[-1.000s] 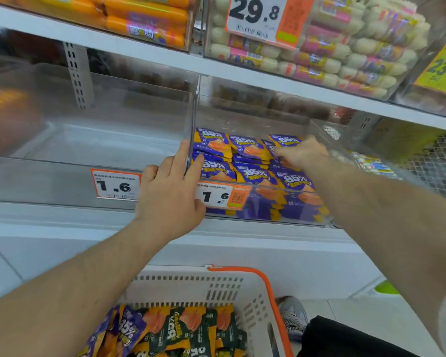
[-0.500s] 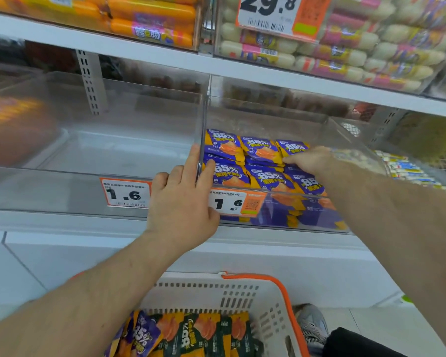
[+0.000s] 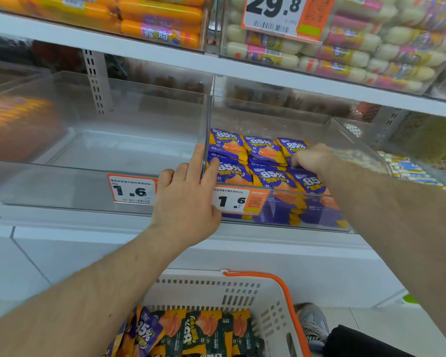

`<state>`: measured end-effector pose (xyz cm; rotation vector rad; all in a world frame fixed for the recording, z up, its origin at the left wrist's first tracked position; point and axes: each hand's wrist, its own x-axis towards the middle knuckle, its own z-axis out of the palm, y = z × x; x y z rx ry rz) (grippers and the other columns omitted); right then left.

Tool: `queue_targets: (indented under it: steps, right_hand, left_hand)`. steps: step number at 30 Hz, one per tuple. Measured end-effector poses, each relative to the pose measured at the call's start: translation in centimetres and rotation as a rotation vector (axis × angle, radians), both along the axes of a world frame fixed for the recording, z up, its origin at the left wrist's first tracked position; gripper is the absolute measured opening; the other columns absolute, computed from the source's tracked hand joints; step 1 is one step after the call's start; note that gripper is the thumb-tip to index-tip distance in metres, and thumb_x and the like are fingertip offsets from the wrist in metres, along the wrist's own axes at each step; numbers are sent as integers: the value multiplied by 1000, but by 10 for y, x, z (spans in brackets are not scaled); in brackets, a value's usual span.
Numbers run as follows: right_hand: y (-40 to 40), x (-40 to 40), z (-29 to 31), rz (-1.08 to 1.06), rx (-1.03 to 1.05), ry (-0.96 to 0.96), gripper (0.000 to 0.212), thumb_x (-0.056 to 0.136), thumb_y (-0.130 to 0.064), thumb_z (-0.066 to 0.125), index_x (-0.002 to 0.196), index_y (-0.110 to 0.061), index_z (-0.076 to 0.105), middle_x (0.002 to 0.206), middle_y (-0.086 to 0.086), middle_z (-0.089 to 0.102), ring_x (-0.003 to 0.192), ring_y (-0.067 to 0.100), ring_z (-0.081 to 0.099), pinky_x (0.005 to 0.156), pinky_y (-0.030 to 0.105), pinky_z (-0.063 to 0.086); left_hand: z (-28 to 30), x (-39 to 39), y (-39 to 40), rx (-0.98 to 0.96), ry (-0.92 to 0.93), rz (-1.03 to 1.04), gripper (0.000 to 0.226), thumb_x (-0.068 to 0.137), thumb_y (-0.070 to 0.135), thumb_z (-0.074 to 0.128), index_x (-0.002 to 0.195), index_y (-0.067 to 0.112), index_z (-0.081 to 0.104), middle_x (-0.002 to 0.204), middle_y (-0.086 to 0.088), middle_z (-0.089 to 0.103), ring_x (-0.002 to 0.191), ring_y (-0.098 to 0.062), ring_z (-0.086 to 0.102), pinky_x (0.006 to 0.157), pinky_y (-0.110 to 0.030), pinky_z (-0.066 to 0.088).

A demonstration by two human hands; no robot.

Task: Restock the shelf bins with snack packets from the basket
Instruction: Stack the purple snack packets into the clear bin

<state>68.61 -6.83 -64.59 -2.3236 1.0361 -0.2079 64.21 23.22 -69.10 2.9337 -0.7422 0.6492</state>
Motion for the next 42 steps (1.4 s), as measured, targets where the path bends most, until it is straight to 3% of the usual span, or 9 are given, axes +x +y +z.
queue_targets:
  steps: [5,12,17,21,24,27,33,37,42]
  right_hand:
    - [43,-24,16,-24,-211,-288,7,78,-9,58,84,-10,62,95,13,65,96,34,62,77,36,51]
    - [139,-95,-21,387,-860,-1050,51,86,-38,68,49,-19,39,68,1,59,74,26,52,69,32,29]
    - [209,-127,-120,626,-529,-792,53,96,-44,46,48,-25,35,51,-10,33,53,22,43,63,31,34]
    - [253,-144,-202,669,-91,-105,55,96,-55,37,57,-17,49,52,-5,45,51,18,47,57,33,41]
    - [280,-144,-245,612,317,334,27,93,-43,55,97,-19,66,88,2,67,81,20,63,74,39,54]
    - [299,-141,-266,378,659,492,47,94,-35,60,135,-12,53,131,9,59,115,26,58,94,40,51]
    - [319,-138,-293,40,1067,448,43,85,-40,65,120,-17,54,97,1,51,89,20,50,82,39,40]
    - [312,-132,-285,-52,1056,306,47,85,-31,68,125,-8,58,117,8,58,112,29,52,95,44,37]
    - [285,-135,-252,-29,917,89,16,82,-18,74,95,-9,71,105,7,67,92,23,61,88,39,45]
  left_hand:
    - [1,0,8,-66,13,-99,91,75,41,66,152,18,23,161,-18,7,142,-34,25,112,-48,21]
    - [-17,-29,44,-92,-102,-510,50,67,25,57,115,16,63,123,-11,57,107,-33,52,87,-41,31]
    - [-33,-36,85,426,689,-360,40,95,34,48,135,28,52,137,2,53,120,-21,52,102,-38,40]
    - [-52,-34,110,493,856,-243,43,98,36,46,140,25,46,143,0,48,124,-23,50,100,-40,44]
    - [-68,-31,121,497,900,-242,32,98,35,45,122,20,59,126,-5,59,106,-25,58,89,-40,50]
    - [-79,-26,129,514,914,-229,19,95,32,46,97,15,54,108,-8,62,84,-23,53,74,-37,46]
    - [-79,-21,138,511,945,-171,35,93,31,48,120,13,63,116,-7,65,101,-25,63,86,-41,52]
    - [-80,-21,139,518,958,-156,34,93,30,48,121,16,62,116,-6,65,105,-25,63,85,-39,52]
    - [-72,-23,134,371,906,-196,41,94,34,51,134,27,49,136,-2,52,117,-24,53,94,-39,46]
